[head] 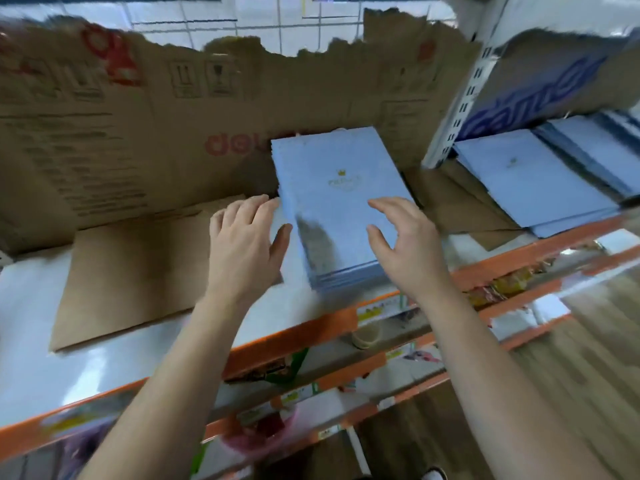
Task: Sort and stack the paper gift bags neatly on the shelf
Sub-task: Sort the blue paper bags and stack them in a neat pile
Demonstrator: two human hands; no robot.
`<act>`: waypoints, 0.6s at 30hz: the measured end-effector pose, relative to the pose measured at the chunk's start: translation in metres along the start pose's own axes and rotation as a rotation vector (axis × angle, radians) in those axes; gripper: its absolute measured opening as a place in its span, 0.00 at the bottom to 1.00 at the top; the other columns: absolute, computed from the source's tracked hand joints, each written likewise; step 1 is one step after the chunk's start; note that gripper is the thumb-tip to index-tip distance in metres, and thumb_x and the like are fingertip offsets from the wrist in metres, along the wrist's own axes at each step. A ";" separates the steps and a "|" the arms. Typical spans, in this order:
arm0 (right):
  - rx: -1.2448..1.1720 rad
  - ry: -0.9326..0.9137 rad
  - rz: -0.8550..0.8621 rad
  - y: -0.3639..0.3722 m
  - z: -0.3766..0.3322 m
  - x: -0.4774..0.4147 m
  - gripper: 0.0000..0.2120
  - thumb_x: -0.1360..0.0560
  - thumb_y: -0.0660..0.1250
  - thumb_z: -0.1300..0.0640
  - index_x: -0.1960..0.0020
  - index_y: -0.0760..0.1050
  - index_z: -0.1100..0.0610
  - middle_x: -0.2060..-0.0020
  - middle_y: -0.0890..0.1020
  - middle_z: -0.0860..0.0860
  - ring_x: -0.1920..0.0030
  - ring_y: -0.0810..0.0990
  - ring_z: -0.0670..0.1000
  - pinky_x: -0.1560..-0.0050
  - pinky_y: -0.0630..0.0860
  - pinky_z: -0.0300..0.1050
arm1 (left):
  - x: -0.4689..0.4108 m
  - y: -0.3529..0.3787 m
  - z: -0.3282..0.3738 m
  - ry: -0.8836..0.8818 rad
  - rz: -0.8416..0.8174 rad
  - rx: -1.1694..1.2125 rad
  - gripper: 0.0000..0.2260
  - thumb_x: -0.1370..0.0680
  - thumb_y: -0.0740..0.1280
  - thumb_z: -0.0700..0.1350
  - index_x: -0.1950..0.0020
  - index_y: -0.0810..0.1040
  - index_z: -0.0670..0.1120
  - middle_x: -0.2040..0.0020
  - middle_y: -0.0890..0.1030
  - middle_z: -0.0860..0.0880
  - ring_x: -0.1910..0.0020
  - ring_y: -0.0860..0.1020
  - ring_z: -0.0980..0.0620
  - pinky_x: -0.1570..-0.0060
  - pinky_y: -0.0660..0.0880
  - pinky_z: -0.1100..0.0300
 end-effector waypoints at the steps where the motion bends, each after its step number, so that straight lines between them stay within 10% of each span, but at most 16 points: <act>1: 0.004 0.017 -0.008 -0.014 0.020 0.002 0.17 0.22 0.64 0.58 0.35 0.75 0.61 0.38 0.77 0.55 0.37 0.74 0.53 0.36 0.69 0.44 | -0.008 0.009 0.022 0.009 -0.002 0.005 0.18 0.21 0.59 0.52 0.36 0.76 0.45 0.38 0.78 0.45 0.40 0.75 0.42 0.42 0.66 0.48; 18: 0.138 0.226 -0.073 -0.202 0.291 0.031 0.15 0.22 0.65 0.57 0.36 0.76 0.59 0.39 0.77 0.54 0.36 0.73 0.52 0.37 0.62 0.36 | -0.068 0.133 0.326 0.002 -0.186 0.147 0.20 0.21 0.57 0.56 0.34 0.74 0.47 0.35 0.76 0.47 0.36 0.72 0.44 0.37 0.64 0.46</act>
Point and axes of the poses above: each hand's wrist, its own x-axis away from the middle knuckle, its own y-axis out of the palm, z = x × y, the point moved 5 cm from there along -x, towards the middle knuckle
